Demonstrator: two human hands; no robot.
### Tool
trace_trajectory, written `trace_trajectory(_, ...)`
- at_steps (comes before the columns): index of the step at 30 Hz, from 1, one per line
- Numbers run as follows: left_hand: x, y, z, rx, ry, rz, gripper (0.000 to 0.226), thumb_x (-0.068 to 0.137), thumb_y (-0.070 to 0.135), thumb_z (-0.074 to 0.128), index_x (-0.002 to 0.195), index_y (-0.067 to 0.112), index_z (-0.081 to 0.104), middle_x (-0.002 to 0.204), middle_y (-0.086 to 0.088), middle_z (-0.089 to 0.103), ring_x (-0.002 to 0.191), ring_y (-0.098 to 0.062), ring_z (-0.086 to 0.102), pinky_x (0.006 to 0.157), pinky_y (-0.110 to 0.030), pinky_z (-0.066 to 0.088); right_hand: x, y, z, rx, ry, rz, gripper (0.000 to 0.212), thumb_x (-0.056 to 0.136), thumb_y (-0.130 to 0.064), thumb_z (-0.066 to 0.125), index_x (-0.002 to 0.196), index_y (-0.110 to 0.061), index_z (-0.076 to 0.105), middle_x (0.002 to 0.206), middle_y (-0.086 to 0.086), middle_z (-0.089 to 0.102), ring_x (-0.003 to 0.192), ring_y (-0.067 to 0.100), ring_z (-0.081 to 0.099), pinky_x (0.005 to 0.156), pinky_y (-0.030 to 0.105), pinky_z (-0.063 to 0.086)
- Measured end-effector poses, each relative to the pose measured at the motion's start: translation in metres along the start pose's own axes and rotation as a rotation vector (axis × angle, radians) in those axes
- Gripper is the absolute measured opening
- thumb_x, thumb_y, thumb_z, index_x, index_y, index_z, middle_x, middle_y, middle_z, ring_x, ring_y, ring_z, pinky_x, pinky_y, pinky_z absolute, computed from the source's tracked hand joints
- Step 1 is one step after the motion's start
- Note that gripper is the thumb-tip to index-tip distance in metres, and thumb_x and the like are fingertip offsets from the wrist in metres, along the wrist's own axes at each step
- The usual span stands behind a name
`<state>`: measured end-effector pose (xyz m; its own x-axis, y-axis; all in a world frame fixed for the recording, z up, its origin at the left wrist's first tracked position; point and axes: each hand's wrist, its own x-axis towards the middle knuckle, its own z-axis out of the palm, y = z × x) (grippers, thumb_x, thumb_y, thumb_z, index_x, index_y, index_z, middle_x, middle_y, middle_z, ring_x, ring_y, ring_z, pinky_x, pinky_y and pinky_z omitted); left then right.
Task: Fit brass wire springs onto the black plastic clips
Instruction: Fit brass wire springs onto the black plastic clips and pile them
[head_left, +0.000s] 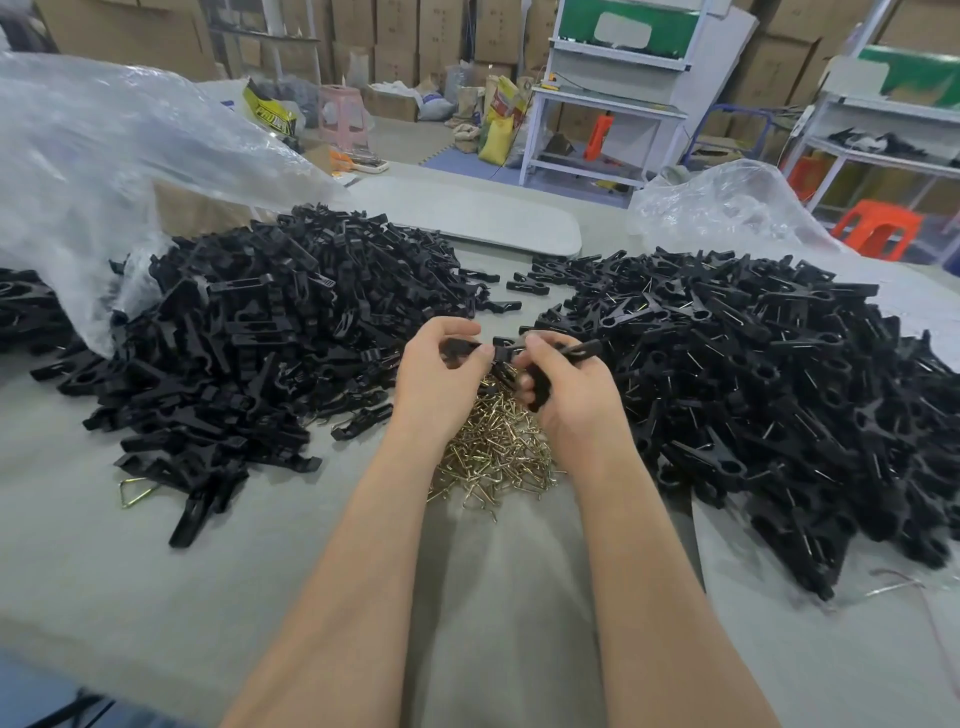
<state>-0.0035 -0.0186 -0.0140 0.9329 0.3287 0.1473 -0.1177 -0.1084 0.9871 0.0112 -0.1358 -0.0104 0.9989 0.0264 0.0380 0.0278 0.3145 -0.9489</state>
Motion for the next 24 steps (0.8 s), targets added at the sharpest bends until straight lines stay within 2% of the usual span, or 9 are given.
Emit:
trace_trajectory(4,-0.002,0.002,0.000,-0.001,-0.125,-0.033,0.012,0.086,0.012,0.067,0.091,0.023,0.064,0.085,0.001,0.067,0.087,-0.019,0.068,0.083,-0.033,0.054,0.001,-0.007,-0.001,0.303,-0.004,0.102,0.016,0.099,-0.015,0.046,0.091,-0.005,0.054,0.067,0.004,0.055,0.051,0.009,0.046,0.047,0.019,0.039)
trace_trajectory(7,-0.005,0.004,0.001,0.027,-0.217,-0.024,0.013,0.086,0.012,0.068,0.099,0.014,0.066,0.081,0.001,0.069,0.066,0.002,0.064,0.066,-0.014,0.050,0.000,-0.011,-0.001,0.384,-0.020,0.152,0.010,0.099,-0.007,0.044,0.104,-0.002,0.052,0.074,0.009,0.057,0.053,0.011,0.049,0.050,0.021,0.043)
trace_trajectory(10,-0.006,0.005,0.001,0.008,-0.247,-0.055,0.010,0.086,0.013,0.068,0.094,0.017,0.070,0.082,0.000,0.073,0.071,0.003,0.065,0.062,-0.006,0.046,0.002,-0.009,-0.003,0.356,0.010,0.102,0.011,0.098,-0.002,0.044,0.107,-0.003,0.050,0.079,0.012,0.063,0.057,0.012,0.056,0.055,0.022,0.051)
trace_trajectory(12,-0.005,0.005,0.000,-0.056,-0.226,-0.094,0.012,0.086,0.009,0.065,0.087,0.020,0.071,0.085,-0.002,0.075,0.085,-0.009,0.069,0.078,-0.016,0.052,0.002,-0.008,-0.005,0.162,0.067,0.022,0.007,0.097,-0.007,0.049,0.104,-0.006,0.050,0.077,0.013,0.066,0.054,0.010,0.058,0.055,0.021,0.052)
trace_trajectory(14,-0.003,0.006,-0.001,-0.199,-0.162,-0.137,0.014,0.089,0.005,0.060,0.084,0.013,0.070,0.083,-0.004,0.074,0.089,-0.014,0.069,0.085,-0.024,0.055,0.001,-0.003,-0.007,-0.144,0.122,-0.054,0.016,0.095,-0.016,0.057,0.107,-0.013,0.047,0.069,0.008,0.067,0.049,0.008,0.057,0.050,0.020,0.049)
trace_trajectory(19,0.002,0.007,-0.004,-0.589,-0.058,-0.229,0.022,0.097,0.003,0.046,0.087,0.001,0.065,0.081,-0.006,0.073,0.085,-0.012,0.071,0.069,-0.014,0.053,-0.002,0.005,0.001,-0.587,0.068,-0.178,0.019,0.094,-0.026,0.057,0.109,-0.017,0.063,0.062,-0.004,0.062,0.049,0.003,0.052,0.052,0.022,0.045)
trace_trajectory(21,0.003,0.006,-0.002,-0.585,-0.035,-0.229,0.020,0.100,0.007,0.041,0.097,0.005,0.062,0.089,-0.006,0.072,0.085,-0.010,0.070,0.069,-0.016,0.054,-0.001,0.006,0.004,-0.678,0.004,-0.169,0.031,0.097,-0.026,0.050,0.125,-0.018,0.059,0.078,-0.004,0.065,0.060,0.002,0.051,0.065,0.024,0.044)
trace_trajectory(23,0.004,0.005,-0.001,-0.522,-0.007,-0.202,0.021,0.102,0.011,0.038,0.107,0.008,0.059,0.093,-0.003,0.071,0.083,-0.005,0.069,0.071,-0.017,0.054,0.001,0.008,0.005,-0.737,-0.063,-0.084,0.046,0.099,-0.028,0.044,0.144,-0.021,0.038,0.111,0.003,0.063,0.085,0.007,0.048,0.084,0.030,0.042)
trace_trajectory(24,0.004,0.004,-0.002,-0.475,0.005,-0.182,0.022,0.102,0.013,0.038,0.111,0.008,0.058,0.093,0.001,0.072,0.080,-0.001,0.066,0.074,-0.018,0.053,0.002,0.009,0.004,-0.748,-0.087,-0.034,0.053,0.098,-0.027,0.043,0.148,-0.022,0.027,0.119,0.003,0.059,0.091,0.010,0.046,0.086,0.030,0.040)
